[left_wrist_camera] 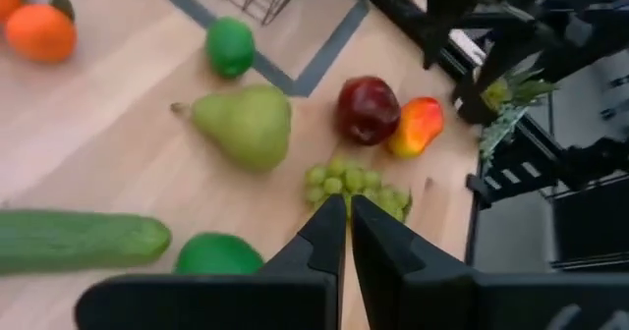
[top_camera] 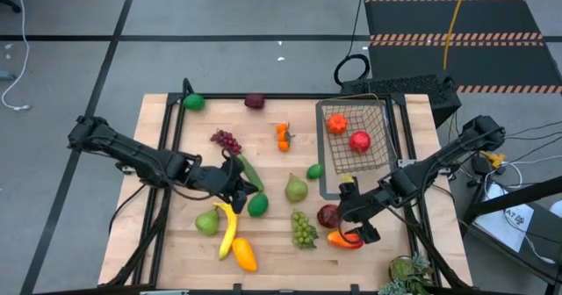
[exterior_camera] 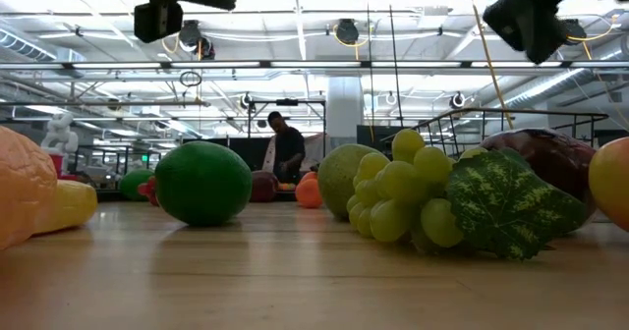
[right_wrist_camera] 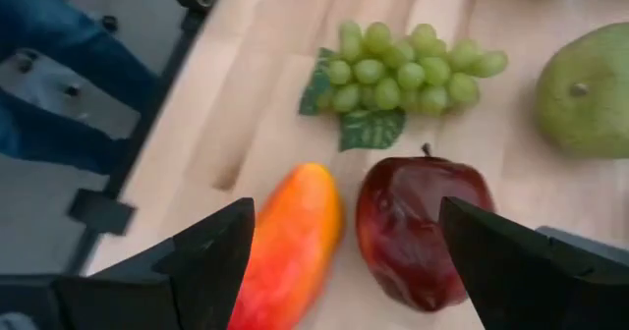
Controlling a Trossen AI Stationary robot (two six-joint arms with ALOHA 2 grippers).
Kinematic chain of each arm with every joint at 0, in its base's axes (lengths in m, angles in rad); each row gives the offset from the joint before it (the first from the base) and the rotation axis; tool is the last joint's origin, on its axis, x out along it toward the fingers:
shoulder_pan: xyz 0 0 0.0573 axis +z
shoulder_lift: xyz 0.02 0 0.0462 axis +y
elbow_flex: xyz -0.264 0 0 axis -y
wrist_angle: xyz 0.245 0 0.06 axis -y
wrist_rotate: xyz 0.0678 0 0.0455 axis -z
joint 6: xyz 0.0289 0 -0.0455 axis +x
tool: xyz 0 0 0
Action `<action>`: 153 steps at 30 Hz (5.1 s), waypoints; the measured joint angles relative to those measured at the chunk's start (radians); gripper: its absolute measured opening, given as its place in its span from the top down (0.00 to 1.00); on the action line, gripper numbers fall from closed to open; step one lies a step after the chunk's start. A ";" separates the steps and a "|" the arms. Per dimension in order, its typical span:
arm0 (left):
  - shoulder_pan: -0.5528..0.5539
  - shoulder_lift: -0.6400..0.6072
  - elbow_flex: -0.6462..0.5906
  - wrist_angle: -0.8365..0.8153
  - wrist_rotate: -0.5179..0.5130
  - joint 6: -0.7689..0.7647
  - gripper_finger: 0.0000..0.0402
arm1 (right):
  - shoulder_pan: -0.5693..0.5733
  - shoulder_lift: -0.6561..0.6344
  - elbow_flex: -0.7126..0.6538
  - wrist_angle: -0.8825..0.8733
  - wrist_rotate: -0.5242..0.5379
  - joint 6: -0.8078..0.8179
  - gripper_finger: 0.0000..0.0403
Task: Build produce basket
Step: Put the bottom red apple into the wire basket
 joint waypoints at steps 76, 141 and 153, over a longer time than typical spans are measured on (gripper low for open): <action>-0.049 0.330 0.388 -0.137 -0.105 -0.026 0.95 | -0.044 0.081 -0.470 0.901 0.160 0.166 0.12; 0.274 0.102 0.387 -0.270 -0.016 0.583 0.95 | -0.516 -0.227 0.342 0.986 0.189 0.378 0.12; 0.305 0.102 0.387 -0.270 -0.016 0.576 0.95 | -0.523 -0.227 0.342 0.986 0.187 0.209 0.12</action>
